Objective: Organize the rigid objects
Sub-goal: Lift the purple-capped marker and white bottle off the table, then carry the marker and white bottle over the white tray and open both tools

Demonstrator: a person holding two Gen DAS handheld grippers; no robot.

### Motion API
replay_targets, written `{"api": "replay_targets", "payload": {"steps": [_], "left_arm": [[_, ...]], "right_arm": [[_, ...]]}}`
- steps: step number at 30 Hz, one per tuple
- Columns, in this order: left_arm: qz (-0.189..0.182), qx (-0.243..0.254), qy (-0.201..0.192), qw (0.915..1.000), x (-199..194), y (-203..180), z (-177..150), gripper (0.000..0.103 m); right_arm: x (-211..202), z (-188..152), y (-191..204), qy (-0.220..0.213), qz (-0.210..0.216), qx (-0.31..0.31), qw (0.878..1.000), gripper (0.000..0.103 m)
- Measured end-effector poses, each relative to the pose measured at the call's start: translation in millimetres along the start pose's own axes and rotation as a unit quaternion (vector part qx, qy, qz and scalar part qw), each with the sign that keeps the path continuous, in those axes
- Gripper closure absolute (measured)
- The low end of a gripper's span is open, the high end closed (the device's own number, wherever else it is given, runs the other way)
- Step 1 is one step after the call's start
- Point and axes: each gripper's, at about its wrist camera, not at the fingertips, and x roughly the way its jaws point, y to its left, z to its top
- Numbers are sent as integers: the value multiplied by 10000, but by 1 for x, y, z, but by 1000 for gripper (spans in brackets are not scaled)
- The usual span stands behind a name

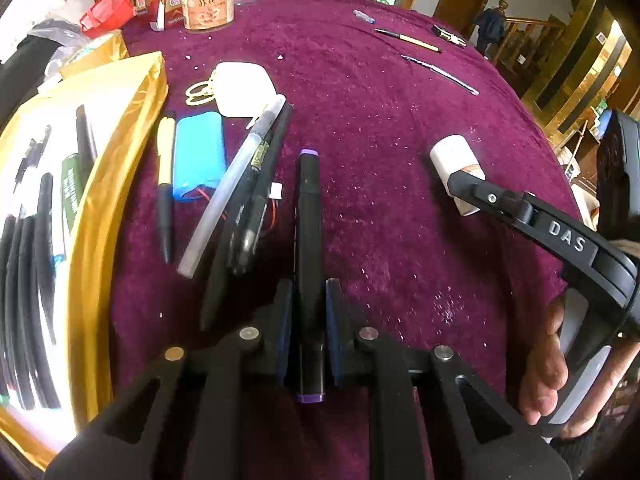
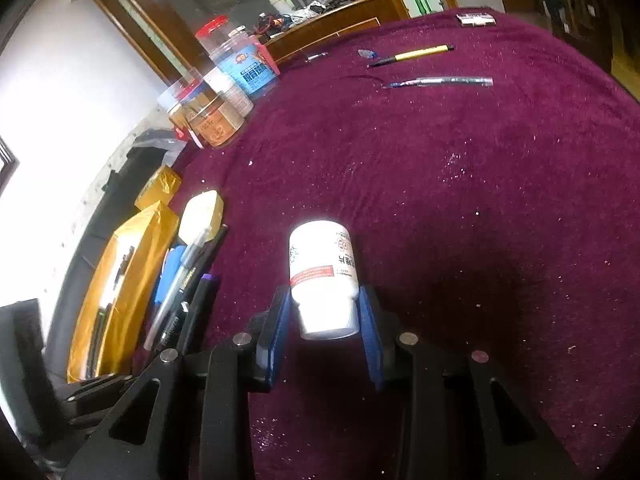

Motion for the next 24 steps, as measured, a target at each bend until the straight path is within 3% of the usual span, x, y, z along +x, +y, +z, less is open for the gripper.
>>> {"api": "replay_targets", "payload": {"steps": [4,9,16,19,21,24], "left_arm": [[24,220,-76,9997,-3,-8,-14,90],[-73,213,125,9997,3,-3,1,90],[-40,453,-100,9989,-1,-3,-7,90],[-506,232,-63,9984,-6,5,-17,90],[-578,136,-228,9980,-13,9,-23,90],[-1206,-199,-321,9920,-24,20,-26,90]], "right_arm": [[2,1,1,-7,-74,-3,10000,73],[2,-1,1,-7,-75,-15,10000,73],[0,-1,2,-64,-161,-6,9998,73],[-3,-2,4,-142,-136,-75,9998,73],[-6,-3,6,-185,-172,-103,9996,73],[-21,-7,11,-488,38,-190,9986,73]]}}
